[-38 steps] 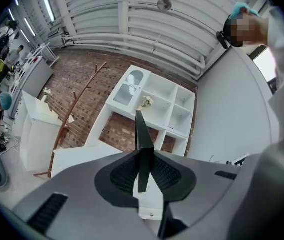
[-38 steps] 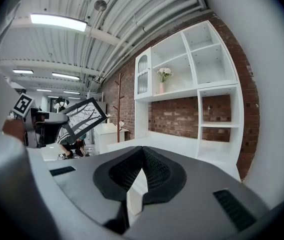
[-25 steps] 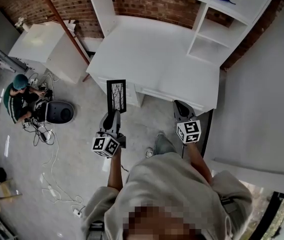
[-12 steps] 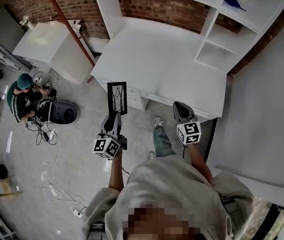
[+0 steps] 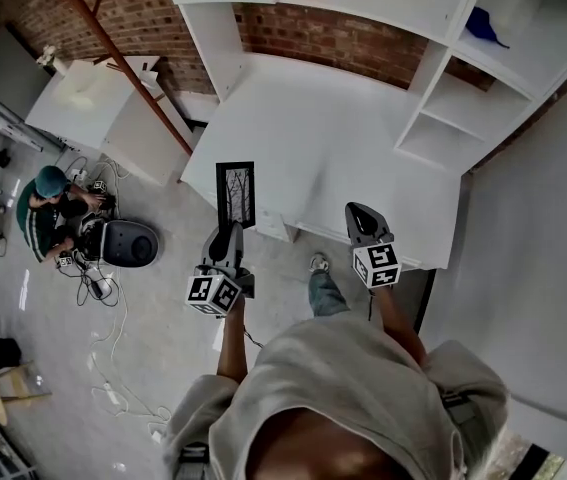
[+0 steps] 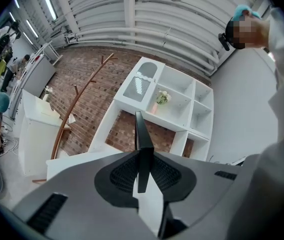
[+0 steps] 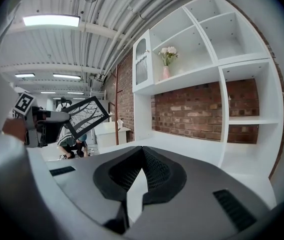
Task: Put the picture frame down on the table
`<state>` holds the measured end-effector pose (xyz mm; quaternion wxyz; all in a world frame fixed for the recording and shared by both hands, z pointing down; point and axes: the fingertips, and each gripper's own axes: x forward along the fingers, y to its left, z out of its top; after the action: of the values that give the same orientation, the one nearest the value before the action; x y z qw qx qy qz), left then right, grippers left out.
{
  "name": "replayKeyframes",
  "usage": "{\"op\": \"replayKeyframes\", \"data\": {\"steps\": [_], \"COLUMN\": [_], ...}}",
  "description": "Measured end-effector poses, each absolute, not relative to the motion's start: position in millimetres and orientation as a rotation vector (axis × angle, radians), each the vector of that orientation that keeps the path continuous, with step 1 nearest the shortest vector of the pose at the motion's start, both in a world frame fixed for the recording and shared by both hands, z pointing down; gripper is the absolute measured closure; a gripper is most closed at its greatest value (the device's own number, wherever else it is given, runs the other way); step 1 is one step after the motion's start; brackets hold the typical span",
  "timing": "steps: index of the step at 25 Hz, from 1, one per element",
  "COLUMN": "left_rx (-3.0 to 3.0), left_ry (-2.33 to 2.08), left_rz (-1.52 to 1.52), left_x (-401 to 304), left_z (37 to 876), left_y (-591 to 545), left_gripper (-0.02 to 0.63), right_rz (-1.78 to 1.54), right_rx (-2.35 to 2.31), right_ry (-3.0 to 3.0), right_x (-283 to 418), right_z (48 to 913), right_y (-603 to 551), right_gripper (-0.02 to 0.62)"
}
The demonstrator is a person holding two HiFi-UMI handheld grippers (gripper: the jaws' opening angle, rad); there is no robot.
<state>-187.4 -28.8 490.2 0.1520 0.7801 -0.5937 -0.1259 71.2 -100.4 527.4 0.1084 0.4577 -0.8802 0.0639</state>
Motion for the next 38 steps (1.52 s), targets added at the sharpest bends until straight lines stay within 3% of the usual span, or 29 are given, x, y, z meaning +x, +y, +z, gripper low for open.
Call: {"op": "replayKeyframes", "data": {"steps": [20,38], "left_rx": [2.208,2.214], "left_ry": [-1.768,-1.705], "left_rz": [-0.386,-0.325], "left_x": [-197.0,-197.9], "left_z": [463.1,474.4], "left_y": [-220.7,-278.8], "left_gripper": [0.529,0.529], "right_rz": [0.166,0.24], "right_rx": [1.293,1.351], "right_ry": [-2.654,-2.613], "right_x": [55.6,58.6], "right_z": [496.8,516.1], "right_y": [-305.8,-350.7], "right_gripper": [0.571,0.571]}}
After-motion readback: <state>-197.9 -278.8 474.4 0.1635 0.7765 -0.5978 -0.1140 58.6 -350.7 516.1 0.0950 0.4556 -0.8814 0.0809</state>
